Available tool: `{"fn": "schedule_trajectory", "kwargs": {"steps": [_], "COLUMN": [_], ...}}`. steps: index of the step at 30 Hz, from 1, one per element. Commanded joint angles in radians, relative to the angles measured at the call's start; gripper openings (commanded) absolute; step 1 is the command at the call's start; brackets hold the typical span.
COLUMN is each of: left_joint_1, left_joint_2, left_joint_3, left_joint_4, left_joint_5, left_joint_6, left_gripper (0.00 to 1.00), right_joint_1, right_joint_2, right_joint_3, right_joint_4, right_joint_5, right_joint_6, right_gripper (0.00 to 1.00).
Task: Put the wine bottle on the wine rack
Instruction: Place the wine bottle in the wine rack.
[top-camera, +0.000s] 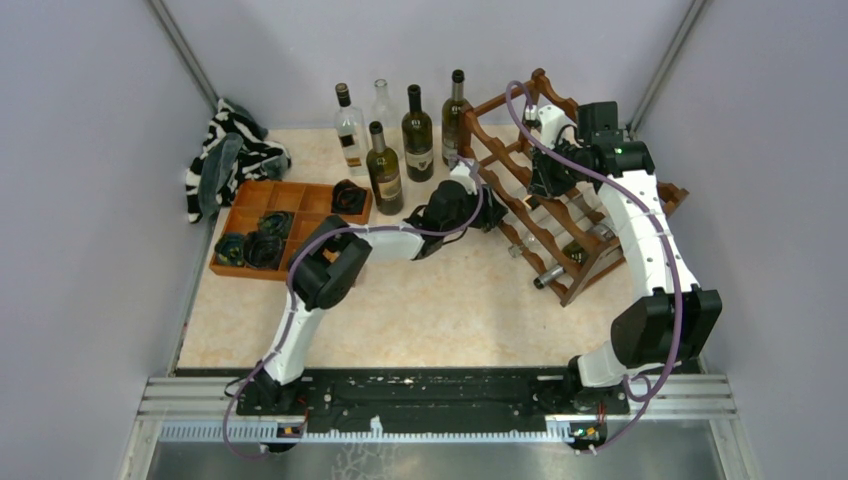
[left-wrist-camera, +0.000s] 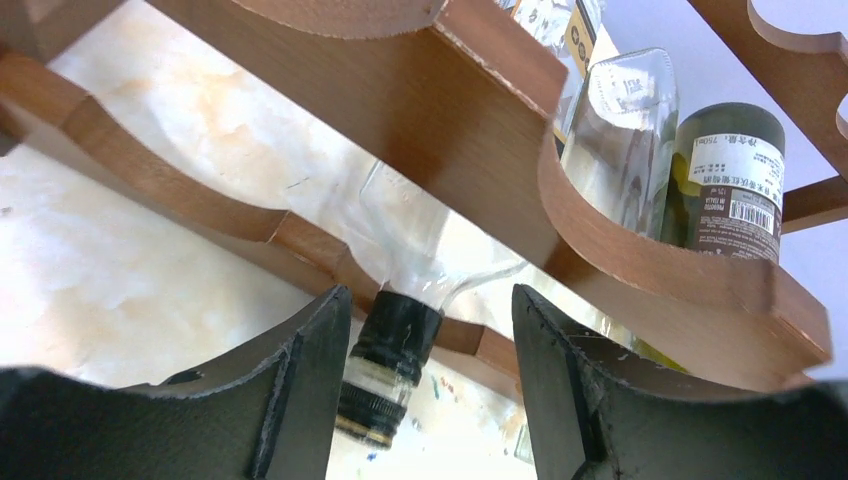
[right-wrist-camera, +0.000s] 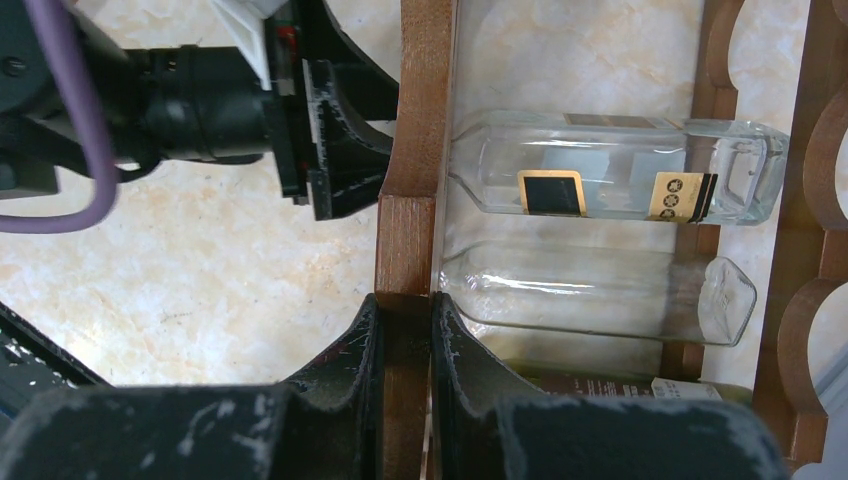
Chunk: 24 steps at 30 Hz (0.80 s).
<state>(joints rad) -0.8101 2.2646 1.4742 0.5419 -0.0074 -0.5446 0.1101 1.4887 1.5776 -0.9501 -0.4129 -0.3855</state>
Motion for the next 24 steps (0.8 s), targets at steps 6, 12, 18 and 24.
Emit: {"fn": "schedule_trajectory", "kwargs": {"steps": [6,12,18,24], "left_joint_1": [-0.008,-0.020,-0.033,-0.036], "left_joint_2": [-0.180,-0.293,-0.299,-0.216], "left_joint_3": [-0.170,-0.329,-0.343,-0.273], "left_joint_4": [0.028,0.029,-0.063,-0.163], "left_joint_5": [-0.053,-0.067,-0.046,-0.056], "left_joint_6": [0.083,0.114,0.149,0.175], "left_gripper": [0.66,0.50,0.15,0.07], "right_joint_1": [0.011,0.011,0.011,0.011], "right_joint_2": [-0.027,-0.028,-0.027,-0.034], "right_joint_3": [0.009,0.007,0.007,0.001], "right_joint_4": [0.051,0.052,0.060,0.056], "right_joint_5": [-0.137,-0.134,-0.135,-0.131], "right_joint_6": [0.029,0.027,0.034,0.032], "right_gripper": [0.04,0.04,0.04,0.04]}}
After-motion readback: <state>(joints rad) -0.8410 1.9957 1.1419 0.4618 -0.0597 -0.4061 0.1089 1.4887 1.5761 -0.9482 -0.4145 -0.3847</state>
